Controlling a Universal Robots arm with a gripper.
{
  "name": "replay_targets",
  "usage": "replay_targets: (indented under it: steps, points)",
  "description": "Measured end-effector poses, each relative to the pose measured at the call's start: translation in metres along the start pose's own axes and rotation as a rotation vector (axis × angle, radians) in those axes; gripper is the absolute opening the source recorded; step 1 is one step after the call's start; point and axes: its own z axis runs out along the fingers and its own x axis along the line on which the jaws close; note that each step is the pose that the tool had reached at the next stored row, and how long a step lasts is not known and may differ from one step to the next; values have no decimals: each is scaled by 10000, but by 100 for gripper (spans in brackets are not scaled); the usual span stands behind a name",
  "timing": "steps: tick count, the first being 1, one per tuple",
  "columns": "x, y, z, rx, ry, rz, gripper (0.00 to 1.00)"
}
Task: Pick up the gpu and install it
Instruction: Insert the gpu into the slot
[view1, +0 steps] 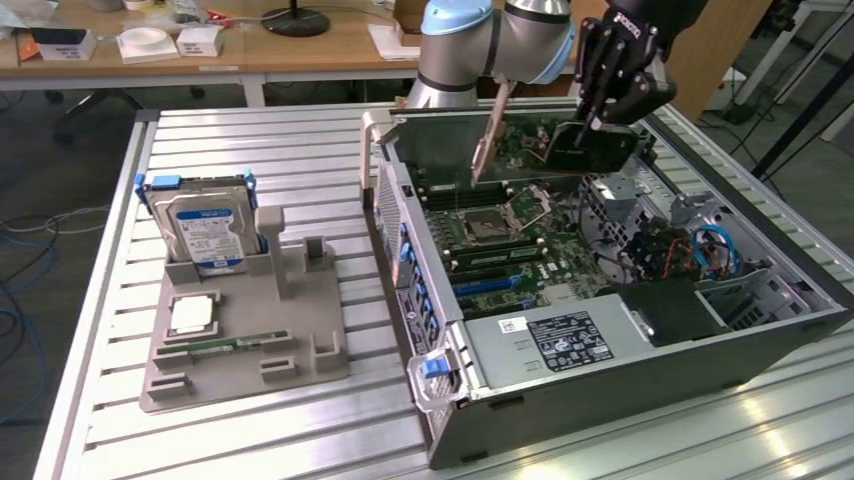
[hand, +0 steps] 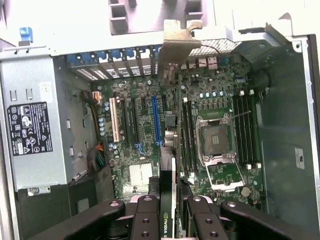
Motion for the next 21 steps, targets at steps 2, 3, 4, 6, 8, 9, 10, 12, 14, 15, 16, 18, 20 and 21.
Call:
replay_targets:
  steps: [2, 3, 4, 6, 8, 9, 10, 12, 14, 15, 16, 18, 20, 21]
  points:
    - [0, 0, 0, -5, 11, -198, 26]
    - [0, 0, 0, -7, 16, -298, 26]
    - [0, 0, 0, -9, 21, -395, 26]
    - [0, 0, 0, -13, 32, -595, 26]
    - [0, -1, 0, -18, 44, -807, 26]
    - [0, -1, 0, -20, 49, -908, 26]
    - [0, -1, 0, -23, 55, -1013, 26]
    - [0, -2, 0, -27, 66, -1223, 26]
    - [0, -2, 0, -32, 77, -1431, 26]
    - [0, -3, 0, -34, 83, -1542, 26]
    - [0, -3, -1, -37, 89, -1645, 26]
    - [0, -3, 0, -41, 100, -1849, 26]
    - [-1, -4, -1, -46, 111, -2039, 26]
    - [0, -4, 0, -47, 115, -2126, 26]
